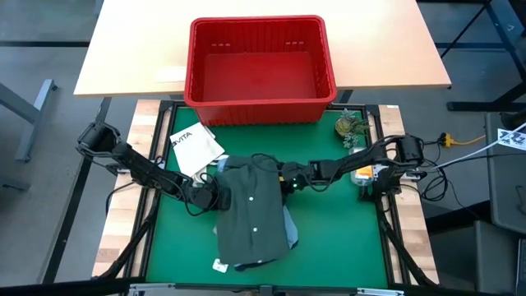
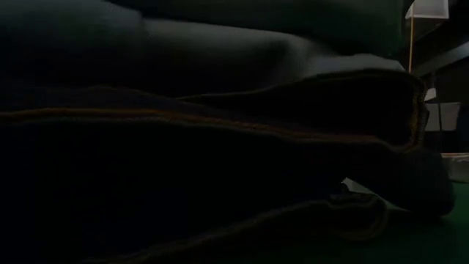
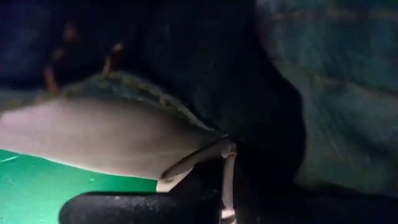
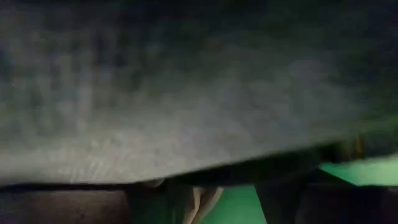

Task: Fold Laundry from Bin
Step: Put the stacked clothing into the organizer bin

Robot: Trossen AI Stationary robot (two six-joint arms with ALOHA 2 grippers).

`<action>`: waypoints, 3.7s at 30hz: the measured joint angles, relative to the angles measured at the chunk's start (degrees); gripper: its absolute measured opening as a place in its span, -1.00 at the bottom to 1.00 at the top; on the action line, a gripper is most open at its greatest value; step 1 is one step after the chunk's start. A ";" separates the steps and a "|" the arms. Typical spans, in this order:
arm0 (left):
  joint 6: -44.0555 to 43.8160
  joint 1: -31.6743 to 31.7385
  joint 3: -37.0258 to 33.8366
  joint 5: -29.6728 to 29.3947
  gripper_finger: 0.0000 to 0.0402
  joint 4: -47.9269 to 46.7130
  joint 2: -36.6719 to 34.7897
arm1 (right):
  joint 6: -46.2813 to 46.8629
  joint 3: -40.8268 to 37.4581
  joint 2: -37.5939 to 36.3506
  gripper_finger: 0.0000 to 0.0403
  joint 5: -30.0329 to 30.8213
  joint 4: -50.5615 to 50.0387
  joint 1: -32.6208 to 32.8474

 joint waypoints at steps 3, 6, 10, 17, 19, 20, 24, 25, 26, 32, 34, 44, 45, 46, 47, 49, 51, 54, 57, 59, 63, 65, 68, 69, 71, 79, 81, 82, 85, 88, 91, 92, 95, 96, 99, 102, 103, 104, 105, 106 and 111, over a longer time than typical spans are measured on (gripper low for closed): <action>0.09 0.00 0.00 0.64 -0.97 -0.05 0.00 | -1.26 0.04 -1.25 -0.17 -4.71 -5.76 -2.78; -0.03 0.00 0.00 0.92 -0.97 -0.06 0.02 | -1.53 0.09 -1.62 -0.17 -8.75 -11.36 -5.09; -0.17 0.00 0.00 1.00 -0.97 0.02 0.02 | -4.14 0.33 -1.78 -0.17 -7.92 -18.47 -6.14; -1.65 0.13 0.00 1.16 -0.95 0.00 0.02 | -7.39 0.30 -1.88 -0.17 -10.72 -20.51 -6.16; -1.91 0.13 0.00 1.18 -0.95 0.02 0.04 | -7.41 0.17 -1.88 -0.18 -12.01 -20.35 -6.15; -1.92 0.13 -0.02 1.18 -0.95 0.02 0.04 | -7.33 0.12 -1.86 -0.18 -12.00 -19.94 -5.76; -1.97 0.13 -0.02 1.23 -0.95 0.01 0.07 | -6.86 -0.02 -1.53 -0.18 -9.91 -17.48 -2.79; -1.98 0.13 -0.02 1.27 -0.94 0.01 0.07 | -6.81 -0.04 -1.49 -0.18 -9.45 -17.00 -1.77; -1.97 0.11 -0.02 1.32 -0.94 0.02 0.07 | -6.74 -0.08 -1.34 -0.18 -8.53 -16.33 -0.74; -1.99 0.10 -0.13 1.63 -0.94 -0.02 0.07 | -3.00 -0.24 0.24 -0.18 -3.89 -10.08 3.63; -1.99 0.09 -0.13 1.71 -0.94 -0.05 0.07 | -1.00 -0.24 1.43 -0.18 -3.95 -7.50 4.29; -2.05 0.06 -0.20 1.75 -0.94 -0.25 0.07 | 6.19 -0.31 4.15 -0.18 -0.41 0.50 7.95; -2.05 0.04 -0.20 1.75 -0.94 -0.26 0.07 | 6.19 -0.31 4.21 -0.18 0.22 1.10 8.23; -2.06 0.04 -0.22 1.75 -0.94 -0.26 0.07 | 6.21 -0.31 4.41 -0.18 0.61 1.57 8.51; -2.08 0.04 -0.22 1.75 -0.94 -0.26 0.07 | 6.21 -0.31 4.93 -0.18 0.75 2.15 8.68; -2.10 0.04 -0.22 1.75 -0.94 -0.24 0.07 | 6.23 -0.31 6.04 -0.18 0.46 3.34 8.71; -2.13 0.04 -0.22 1.75 -0.94 -0.24 0.07 | 6.35 -0.31 7.66 -0.18 -0.69 4.74 8.71; -2.12 0.04 -0.22 2.27 -0.94 -0.24 0.07 | 6.52 -0.28 9.35 -0.18 -1.55 6.24 8.71; -2.15 0.04 -0.22 2.65 -0.94 -0.24 0.07 | 6.60 -0.28 9.81 -0.26 -2.23 7.81 8.71; -2.21 0.04 -0.22 2.69 -0.94 -0.24 0.07 | 6.61 -0.28 9.94 -0.40 -2.98 9.82 8.71; -3.99 0.04 -0.24 2.85 -0.94 -0.10 0.07 | 6.49 -0.28 10.01 -0.79 -4.89 14.04 8.64; -4.85 0.04 -0.24 2.89 -0.94 0.13 0.07 | 6.52 -0.28 10.01 -0.92 -5.18 15.17 8.60; -5.02 0.04 -0.30 2.89 -0.94 1.33 0.08 | 7.01 -0.28 9.07 -0.86 -5.93 15.41 8.49; -5.04 0.04 -0.32 2.90 -0.94 1.81 0.11 | 7.18 -0.28 8.58 -0.83 -6.51 15.31 8.17; -5.10 0.04 -0.33 2.99 -0.94 2.75 0.13 | 7.77 -0.28 7.69 -0.81 -8.41 15.02 7.72; -4.85 0.02 -0.35 1.55 -0.95 6.57 0.20 | 7.63 0.22 5.79 -0.93 -10.97 14.71 5.85; -4.80 0.02 -0.34 1.12 -0.97 6.90 0.20 | 7.63 0.39 5.75 -0.89 -11.60 14.67 5.85; -4.76 0.02 -0.29 0.86 -0.97 6.87 0.20 | 7.61 0.42 5.73 -0.88 -11.61 14.72 5.85; -4.14 0.02 0.33 0.24 -0.97 6.73 0.20 | 7.51 0.42 5.65 -0.90 -11.69 14.92 5.85; -2.21 0.02 1.62 -0.36 -0.98 5.32 0.20 | 7.37 0.42 5.51 -0.94 -11.71 14.95 5.85; -1.67 0.02 2.45 -0.46 -0.98 4.39 0.20 | 7.28 0.42 5.49 -0.94 -12.40 14.98 5.84; -1.47 0.02 2.57 -0.48 -0.98 4.39 0.20 | 7.30 0.42 5.46 -0.94 -13.19 14.98 5.78; -0.43 0.02 3.06 -0.93 -0.98 4.38 0.17 | 7.37 0.42 4.87 -0.92 -14.36 14.87 5.76; -0.21 0.02 3.27 -1.11 -0.98 4.39 0.17 | 7.37 0.42 4.39 -0.92 -14.44 14.53 5.76; 0.10 0.02 4.03 -1.62 -0.98 4.61 0.13 | 6.63 0.42 2.49 -0.94 -14.50 12.33 5.76; 0.35 0.02 4.07 -2.88 -0.98 5.99 0.13 | 5.49 0.42 0.49 -0.93 -14.61 10.25 5.15; 0.39 0.02 4.08 -3.49 -0.98 6.35 0.11 | 4.94 0.42 -0.19 -0.93 -14.93 9.32 4.83; 0.40 0.02 4.12 -3.96 -0.98 6.62 -0.01 | 4.79 0.42 -0.80 -0.93 -15.10 8.54 4.53; 0.42 0.02 4.13 -4.29 -0.98 6.66 -0.26 | 4.70 0.42 -1.25 -0.93 -15.14 8.39 4.23; 0.39 0.04 4.14 -4.73 -0.98 6.64 -0.63 | 4.58 0.42 -1.57 -0.93 -15.14 8.40 3.97; 2.09 0.18 4.15 -6.76 -0.98 5.92 -3.12 | 3.56 0.42 -2.30 -0.94 -14.76 9.57 3.86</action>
